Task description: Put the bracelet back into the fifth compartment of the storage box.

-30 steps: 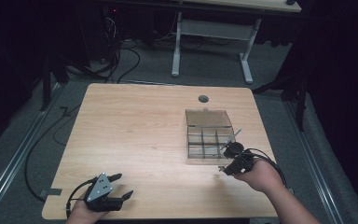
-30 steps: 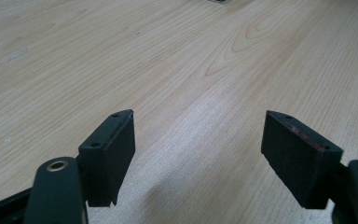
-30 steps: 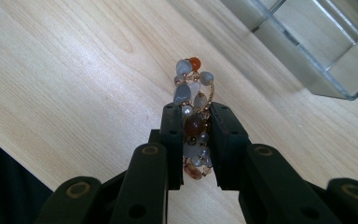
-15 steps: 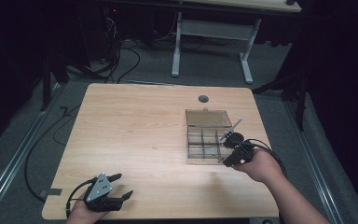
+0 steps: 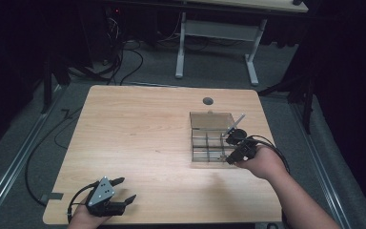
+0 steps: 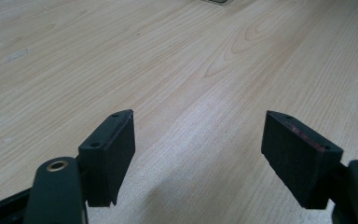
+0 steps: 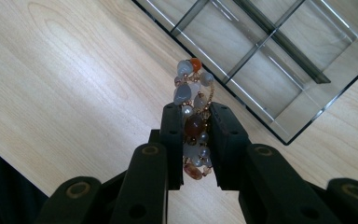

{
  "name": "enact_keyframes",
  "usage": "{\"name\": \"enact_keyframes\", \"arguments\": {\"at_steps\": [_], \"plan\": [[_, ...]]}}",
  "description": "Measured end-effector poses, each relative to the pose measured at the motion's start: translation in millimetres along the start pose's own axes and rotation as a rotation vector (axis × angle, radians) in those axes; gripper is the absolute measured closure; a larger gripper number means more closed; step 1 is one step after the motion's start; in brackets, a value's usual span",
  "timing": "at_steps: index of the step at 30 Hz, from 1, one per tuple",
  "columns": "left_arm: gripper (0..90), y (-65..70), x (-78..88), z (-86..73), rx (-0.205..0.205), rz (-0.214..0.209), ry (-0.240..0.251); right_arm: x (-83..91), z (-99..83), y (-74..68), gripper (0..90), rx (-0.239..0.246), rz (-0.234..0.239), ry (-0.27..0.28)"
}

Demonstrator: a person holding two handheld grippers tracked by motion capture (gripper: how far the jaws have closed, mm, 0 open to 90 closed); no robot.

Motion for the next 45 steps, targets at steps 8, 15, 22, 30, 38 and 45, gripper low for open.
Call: {"name": "enact_keyframes", "arguments": {"at_steps": [8, 15, 22, 30, 38, 45], "plan": [[26.3, 0.0, 0.0, 0.0, 0.0, -0.004, -0.001, -1.4, 10.0, 1.7, 77.5, 0.004, -0.01, 0.0], [26.3, 0.0, 0.0, 0.0, -0.002, -0.006, -0.001, -6.8, 17.1, 3.9, 77.5, 0.007, -0.01, -0.004], [26.3, 0.2, 0.1, 0.0, -0.001, -0.008, -0.001, -14.4, 23.1, 6.9, 77.5, -0.002, -0.01, -0.01], [26.3, 0.3, -0.2, 0.0, -0.001, -0.007, 0.001, -21.4, 30.7, 10.4, 77.6, 0.006, -0.012, -0.015], [26.3, 0.2, 0.0, 0.0, -0.001, -0.01, -0.001, -29.3, 35.8, 11.9, 77.6, -0.011, -0.01, -0.025], [26.3, 0.3, 0.1, 0.0, -0.002, -0.01, -0.001, -35.0, 39.5, 14.2, 77.6, -0.004, -0.011, -0.027]]}}
Point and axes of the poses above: each handheld gripper's, and its own axes: x roughly backward along the jaws, z roughly out of its top, y roughly to its right, the point moved 3 cm from there along -x, roughly forward along the jaws, and after that the axes turned 11 degrees about y, right-handed, at the moved point
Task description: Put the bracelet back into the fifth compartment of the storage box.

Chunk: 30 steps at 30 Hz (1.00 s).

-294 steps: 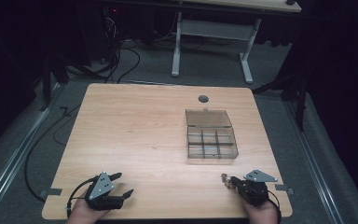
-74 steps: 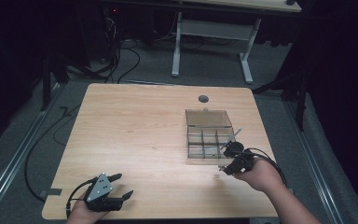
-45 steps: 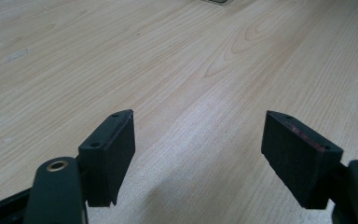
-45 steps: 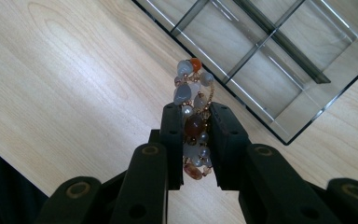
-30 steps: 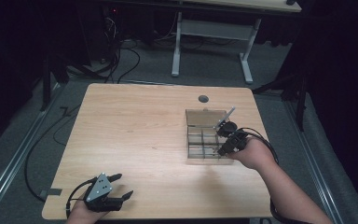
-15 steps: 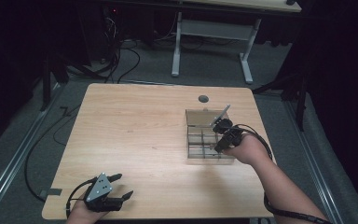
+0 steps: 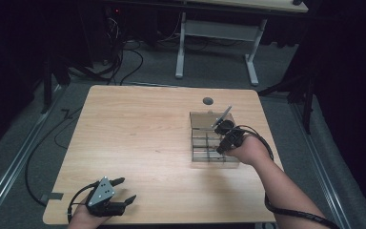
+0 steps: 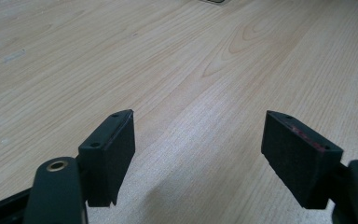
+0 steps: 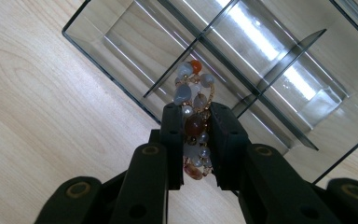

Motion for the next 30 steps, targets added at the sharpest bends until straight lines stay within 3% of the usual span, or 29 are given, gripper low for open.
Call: {"name": "enact_keyframes", "arguments": {"at_steps": [16, 30], "plan": [[26.3, 0.0, 0.0, 0.0, 0.0, 0.0, 0.0, -14.8, 4.8, 6.2, 77.6, 0.007, 0.006, -0.015], [26.3, 0.0, -0.1, 0.0, 0.001, 0.0, 0.0, -40.0, 0.2, 9.4, 77.0, -0.007, 0.022, -0.044]]}}
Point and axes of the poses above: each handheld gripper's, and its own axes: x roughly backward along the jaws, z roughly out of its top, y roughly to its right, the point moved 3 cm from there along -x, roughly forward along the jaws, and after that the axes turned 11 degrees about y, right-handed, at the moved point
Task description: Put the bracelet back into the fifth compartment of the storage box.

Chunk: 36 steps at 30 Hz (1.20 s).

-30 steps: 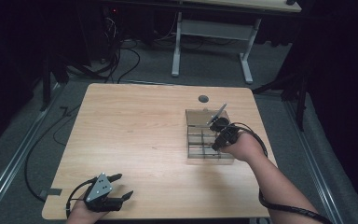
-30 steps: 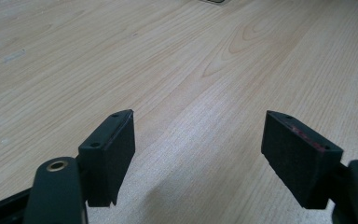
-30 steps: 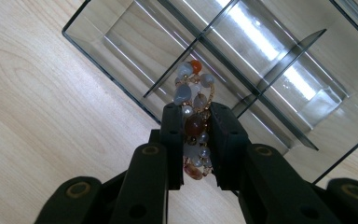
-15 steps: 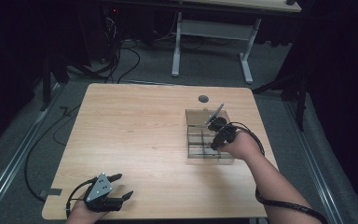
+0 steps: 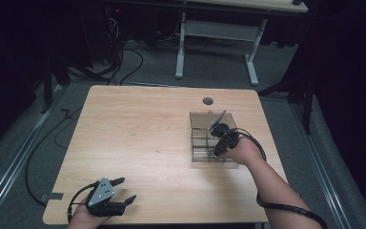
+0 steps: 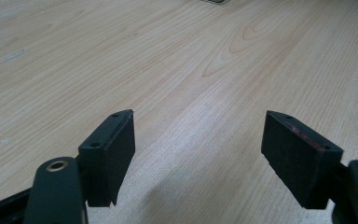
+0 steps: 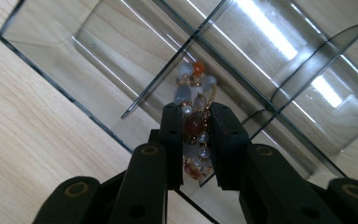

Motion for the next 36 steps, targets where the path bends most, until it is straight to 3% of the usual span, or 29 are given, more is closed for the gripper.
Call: {"name": "enact_keyframes", "arguments": {"at_steps": [9, 11, 12, 13, 14, 16, 17, 18, 20, 21, 23, 30, 36], "plan": [[26.3, -0.1, 0.0, 0.0, 0.0, 0.001, 0.0, 1.1, 0.4, -1.2, 72.5, -0.035, 0.003, -0.004], [26.3, 0.0, -0.2, 0.0, 0.0, 0.003, 0.001, 2.7, 1.1, 1.3, 72.3, 0.007, 0.003, 0.013], [26.3, 0.1, -0.3, -0.1, 0.0, 0.003, 0.001, 5.1, 0.9, -1.6, 72.0, -0.033, -0.004, 0.003], [26.3, 0.1, -0.1, 0.0, 0.0, 0.001, -0.001, 7.2, 0.8, -2.3, 72.0, -0.043, -0.006, -0.002], [26.3, 0.0, -0.2, 0.0, 0.0, 0.001, -0.001, 10.1, 1.4, -1.2, 71.9, -0.013, -0.005, 0.018], [26.3, 0.0, -0.2, 0.0, 0.001, 0.0, -0.001, 12.7, 0.6, -2.7, 72.0, -0.031, -0.007, 0.01], [26.3, 0.0, -0.2, 0.0, 0.001, 0.0, -0.001, 14.7, 0.6, -1.7, 72.1, -0.007, -0.004, 0.026], [26.3, 0.1, -0.2, 0.0, 0.0, -0.003, -0.003, 18.6, -0.9, -3.8, 72.2, -0.031, -0.009, 0.025], [26.3, 0.1, -0.3, 0.0, -0.002, -0.002, -0.002, 20.1, -1.6, -2.4, 72.5, -0.008, -0.008, 0.032], [26.3, 0.2, -0.4, -0.1, -0.002, -0.001, -0.001, 21.6, -2.9, -4.7, 73.0, -0.04, -0.014, 0.03], [26.3, 0.1, -0.4, 0.0, -0.001, 0.001, -0.003, 24.3, -5.5, -3.9, 74.4, -0.011, -0.009, 0.037], [26.3, -0.2, -0.9, 0.1, 0.0, 0.007, -0.006, 33.3, -17.1, -9.3, 77.2, -0.032, -0.016, 0.042], [26.3, -0.1, -1.0, 0.0, 0.0, 0.006, -0.002, 40.3, -30.6, -16.0, 77.8, -0.018, -0.015, 0.06]]}}
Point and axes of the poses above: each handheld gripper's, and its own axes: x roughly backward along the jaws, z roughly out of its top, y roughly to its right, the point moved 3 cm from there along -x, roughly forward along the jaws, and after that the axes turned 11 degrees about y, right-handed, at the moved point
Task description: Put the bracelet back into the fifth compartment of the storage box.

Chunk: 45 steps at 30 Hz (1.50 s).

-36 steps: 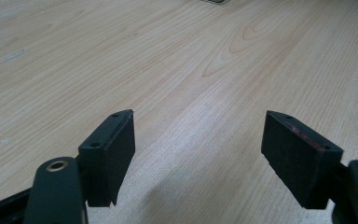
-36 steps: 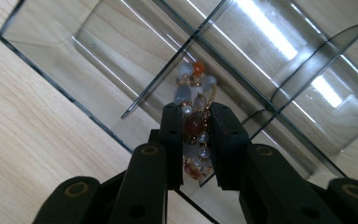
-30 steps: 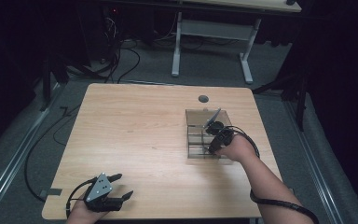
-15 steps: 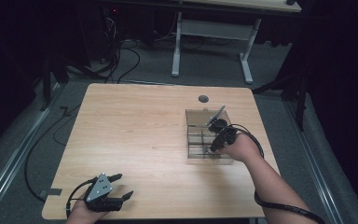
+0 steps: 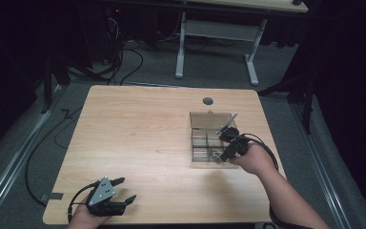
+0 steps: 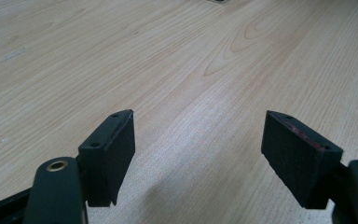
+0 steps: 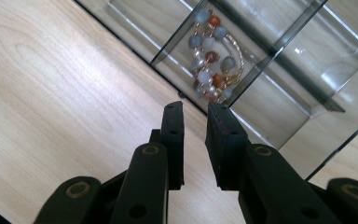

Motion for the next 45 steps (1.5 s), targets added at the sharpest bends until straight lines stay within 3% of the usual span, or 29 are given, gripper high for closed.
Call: {"name": "enact_keyframes", "arguments": {"at_steps": [5, 22, 32, 45], "plan": [[26.3, 0.0, 0.0, 0.0, 0.0, -0.001, -0.001, 1.4, -7.3, -4.6, 77.6, -0.012, -0.004, 0.001], [26.3, -0.2, -0.2, 0.0, 0.002, -0.002, -0.006, -9.2, -40.0, -18.1, 75.4, -0.04, -0.012, 0.079], [26.3, -0.6, -0.4, 0.0, 0.005, 0.0, -0.007, -22.8, -71.5, -22.3, 73.5, -0.081, 0.004, 0.194], [26.2, -1.6, -0.3, 0.0, 0.013, 0.015, -0.009, -31.8, -99.0, -34.6, 69.0, -0.055, -0.023, 0.401]]}}
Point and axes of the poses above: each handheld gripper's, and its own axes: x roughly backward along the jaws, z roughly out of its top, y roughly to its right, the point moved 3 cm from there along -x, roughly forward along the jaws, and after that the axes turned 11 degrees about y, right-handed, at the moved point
